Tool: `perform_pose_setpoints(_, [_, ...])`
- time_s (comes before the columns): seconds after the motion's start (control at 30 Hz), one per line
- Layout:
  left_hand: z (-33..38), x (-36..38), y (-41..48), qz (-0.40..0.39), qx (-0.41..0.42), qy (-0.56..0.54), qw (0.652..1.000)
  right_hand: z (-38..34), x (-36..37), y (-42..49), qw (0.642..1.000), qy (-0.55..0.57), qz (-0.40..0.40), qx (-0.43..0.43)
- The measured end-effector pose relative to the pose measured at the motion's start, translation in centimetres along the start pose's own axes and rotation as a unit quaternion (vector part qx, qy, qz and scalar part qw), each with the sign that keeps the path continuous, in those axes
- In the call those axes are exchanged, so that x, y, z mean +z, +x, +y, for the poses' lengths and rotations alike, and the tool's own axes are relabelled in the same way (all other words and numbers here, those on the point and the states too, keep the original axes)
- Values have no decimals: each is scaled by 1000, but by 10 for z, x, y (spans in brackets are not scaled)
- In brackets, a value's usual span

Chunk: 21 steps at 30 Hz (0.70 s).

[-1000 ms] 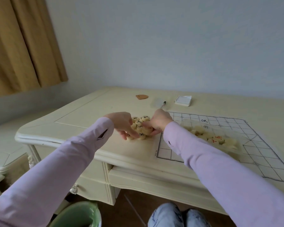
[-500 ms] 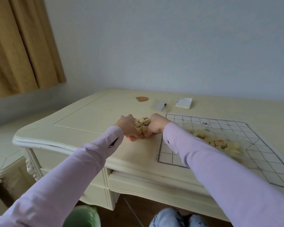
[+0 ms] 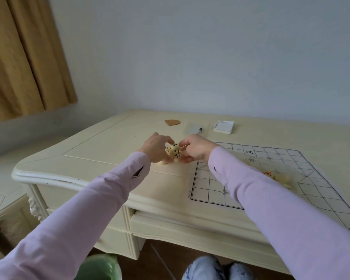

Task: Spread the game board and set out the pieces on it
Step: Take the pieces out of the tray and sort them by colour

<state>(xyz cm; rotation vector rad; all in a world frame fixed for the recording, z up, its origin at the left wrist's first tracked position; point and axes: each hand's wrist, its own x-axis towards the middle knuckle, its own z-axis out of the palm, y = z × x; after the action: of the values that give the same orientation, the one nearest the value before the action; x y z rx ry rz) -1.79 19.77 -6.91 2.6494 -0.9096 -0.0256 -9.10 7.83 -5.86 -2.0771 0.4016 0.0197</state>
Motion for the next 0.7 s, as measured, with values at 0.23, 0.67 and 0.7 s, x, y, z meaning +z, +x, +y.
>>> perform_pose_setpoints(0.23, [13, 10, 0, 29, 53, 69, 996, 4, -1, -7, 999, -14, -18, 23])
perform_pose_setpoints(0.67, [7, -1, -2, 3, -26, -107, 994, 5, 3, -6, 999, -14, -3, 29])
perform_pose_setpoints(0.7, [7, -1, -3, -7, -32, -100, 994, 5, 3, -6, 999, -15, 1, 28])
